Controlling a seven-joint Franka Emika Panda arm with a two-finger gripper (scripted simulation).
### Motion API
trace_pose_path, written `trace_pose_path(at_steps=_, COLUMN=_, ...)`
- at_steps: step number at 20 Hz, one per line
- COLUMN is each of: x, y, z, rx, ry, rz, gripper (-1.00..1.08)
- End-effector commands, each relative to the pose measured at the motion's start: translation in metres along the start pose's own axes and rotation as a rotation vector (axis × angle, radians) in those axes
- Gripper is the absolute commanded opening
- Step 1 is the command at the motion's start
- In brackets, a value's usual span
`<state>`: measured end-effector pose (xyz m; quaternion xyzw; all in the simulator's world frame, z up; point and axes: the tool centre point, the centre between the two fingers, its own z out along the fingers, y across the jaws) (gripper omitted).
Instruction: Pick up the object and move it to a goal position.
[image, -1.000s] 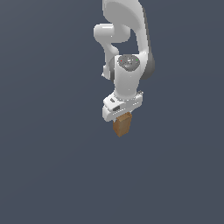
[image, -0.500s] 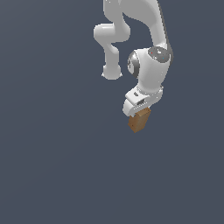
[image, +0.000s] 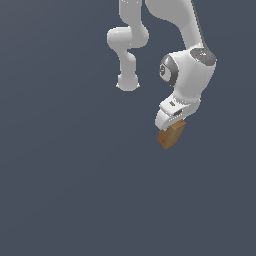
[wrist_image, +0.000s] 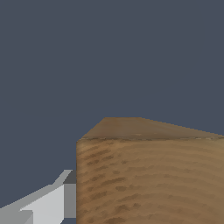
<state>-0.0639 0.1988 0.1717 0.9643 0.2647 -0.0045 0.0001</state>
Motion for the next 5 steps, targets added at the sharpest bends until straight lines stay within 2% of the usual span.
trace_pose_path(at_steps=1, x=0.004, y=-0.0018, z=-0.0051, rx=-0.003, ry=0.009, rz=0.002, gripper=-1.0)
trace_pose_path(at_steps=5, x=0.0038, y=0.0013, z=-0.0046, rx=-0.003, ry=0.009, rz=0.002, gripper=-1.0)
